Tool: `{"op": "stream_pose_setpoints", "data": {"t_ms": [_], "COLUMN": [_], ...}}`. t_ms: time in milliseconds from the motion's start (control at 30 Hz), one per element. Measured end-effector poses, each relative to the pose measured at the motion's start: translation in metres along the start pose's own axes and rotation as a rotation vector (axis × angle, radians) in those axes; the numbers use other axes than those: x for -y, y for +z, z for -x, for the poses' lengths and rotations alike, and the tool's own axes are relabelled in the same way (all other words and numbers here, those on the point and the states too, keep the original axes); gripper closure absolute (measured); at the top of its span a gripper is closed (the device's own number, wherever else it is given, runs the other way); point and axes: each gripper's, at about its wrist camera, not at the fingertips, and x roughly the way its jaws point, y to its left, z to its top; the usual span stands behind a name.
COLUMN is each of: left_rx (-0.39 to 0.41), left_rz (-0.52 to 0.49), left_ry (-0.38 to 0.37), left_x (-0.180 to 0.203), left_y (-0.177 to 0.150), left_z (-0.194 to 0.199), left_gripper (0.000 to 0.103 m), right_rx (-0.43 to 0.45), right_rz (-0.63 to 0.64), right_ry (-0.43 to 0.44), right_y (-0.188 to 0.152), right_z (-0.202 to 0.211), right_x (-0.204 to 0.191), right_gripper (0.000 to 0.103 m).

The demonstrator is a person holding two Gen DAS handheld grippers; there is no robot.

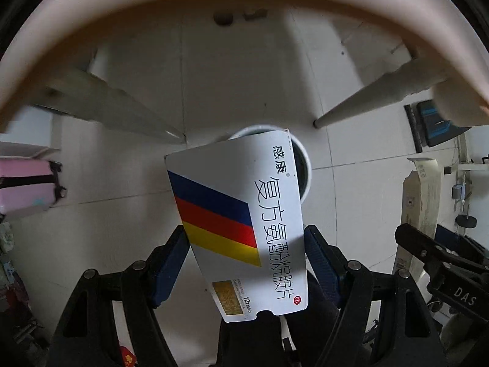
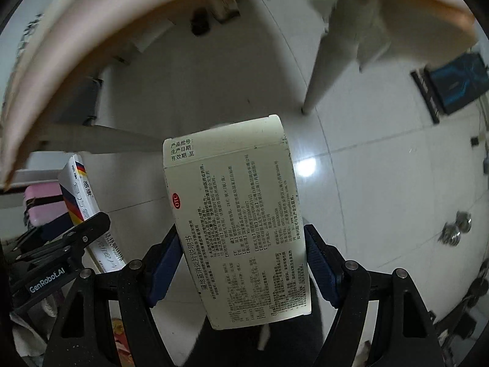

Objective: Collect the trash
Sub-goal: 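Carry both items over the trash bin and open both tools to drop them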

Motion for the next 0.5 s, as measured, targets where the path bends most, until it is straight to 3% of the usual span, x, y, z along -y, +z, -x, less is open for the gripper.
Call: {"op": "stream_pose_setpoints", "data": {"t_ms": [300, 500], "left_rx": [-0.096, -0.15], "left_rz": [0.038, 0.078], "left_ry": [-0.059, -0.136], "left_x": [0.005, 0.004], "left_y": [0.046, 0.057], "left_z": [-0.149, -0.197], "left_gripper": [0.029, 0.028], "right_rx": [-0.087, -0.126], "right_rz": [-0.108, -0.144], "right_ry": [0.079, 0.118], "right_y": [0.033, 0.052], "right_z": [-0.157, -0.219], "right_x": [0.043, 0.055], "right_gripper": [0.025, 0.025]}}
